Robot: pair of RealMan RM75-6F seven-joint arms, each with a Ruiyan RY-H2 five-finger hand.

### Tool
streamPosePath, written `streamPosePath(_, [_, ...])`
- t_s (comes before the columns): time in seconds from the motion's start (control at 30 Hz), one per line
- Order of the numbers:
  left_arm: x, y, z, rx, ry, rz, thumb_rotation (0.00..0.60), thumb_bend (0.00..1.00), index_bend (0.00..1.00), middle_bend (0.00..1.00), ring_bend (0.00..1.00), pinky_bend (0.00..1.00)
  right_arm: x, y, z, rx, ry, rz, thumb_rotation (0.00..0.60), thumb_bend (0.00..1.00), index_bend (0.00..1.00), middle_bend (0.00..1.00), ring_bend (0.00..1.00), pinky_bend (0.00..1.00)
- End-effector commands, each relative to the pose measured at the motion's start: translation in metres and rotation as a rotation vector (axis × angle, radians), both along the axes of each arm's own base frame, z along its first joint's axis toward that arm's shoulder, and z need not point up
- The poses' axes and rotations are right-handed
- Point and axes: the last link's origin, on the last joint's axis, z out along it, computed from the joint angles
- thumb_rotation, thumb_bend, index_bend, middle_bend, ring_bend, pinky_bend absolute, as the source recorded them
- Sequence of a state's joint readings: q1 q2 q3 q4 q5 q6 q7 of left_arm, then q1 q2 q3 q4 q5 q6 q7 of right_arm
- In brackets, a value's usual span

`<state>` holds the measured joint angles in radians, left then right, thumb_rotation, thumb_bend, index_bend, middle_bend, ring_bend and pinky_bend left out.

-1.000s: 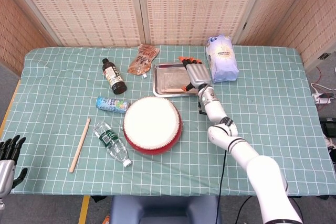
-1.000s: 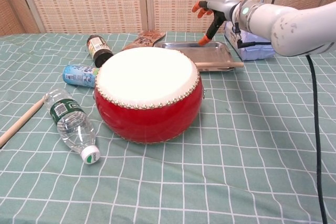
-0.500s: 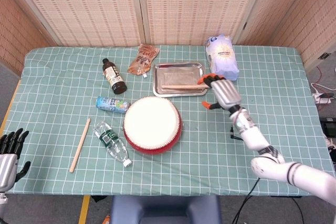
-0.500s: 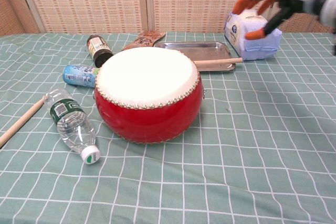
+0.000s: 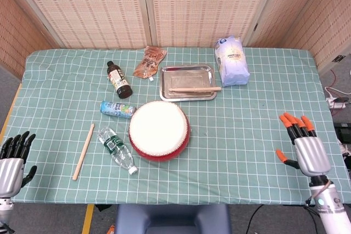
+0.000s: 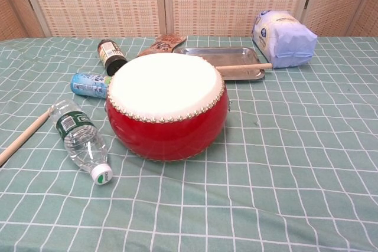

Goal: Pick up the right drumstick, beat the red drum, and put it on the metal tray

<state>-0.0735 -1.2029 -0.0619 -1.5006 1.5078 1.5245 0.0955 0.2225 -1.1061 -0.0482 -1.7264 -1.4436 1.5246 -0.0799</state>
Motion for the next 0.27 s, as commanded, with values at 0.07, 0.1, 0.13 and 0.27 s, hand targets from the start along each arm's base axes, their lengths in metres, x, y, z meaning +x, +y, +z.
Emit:
streamPosePath(0.07, [0.002,0.001,0.000,0.002,0.003,-0.003,0.600,0.27,0.00,0.00,0.00,0.03,-0.010,0.030,-0.001,-0.036,0.013,-0.018,0.600,0.30,0.00,0.00,0.00,0.00])
streamPosePath(0.1, [0.002,0.002,0.000,0.003,0.003,-0.004,0.600,0.27,0.00,0.00,0.00,0.03,-0.011,0.033,-0.001,-0.045,0.008,-0.020,0.600,0.30,0.00,0.00,0.00,0.00])
streamPosePath(0.13, [0.003,0.002,0.000,0.004,0.003,-0.005,0.600,0.28,0.00,0.00,0.00,0.03,-0.011,0.035,-0.002,-0.049,0.001,-0.022,0.600,0.30,0.00,0.00,0.00,0.00])
streamPosePath(0.27, [0.004,0.003,0.000,0.001,0.003,-0.007,0.600,0.28,0.00,0.00,0.00,0.03,-0.012,0.037,-0.002,-0.051,-0.011,-0.027,0.600,0.30,0.00,0.00,0.00,0.00])
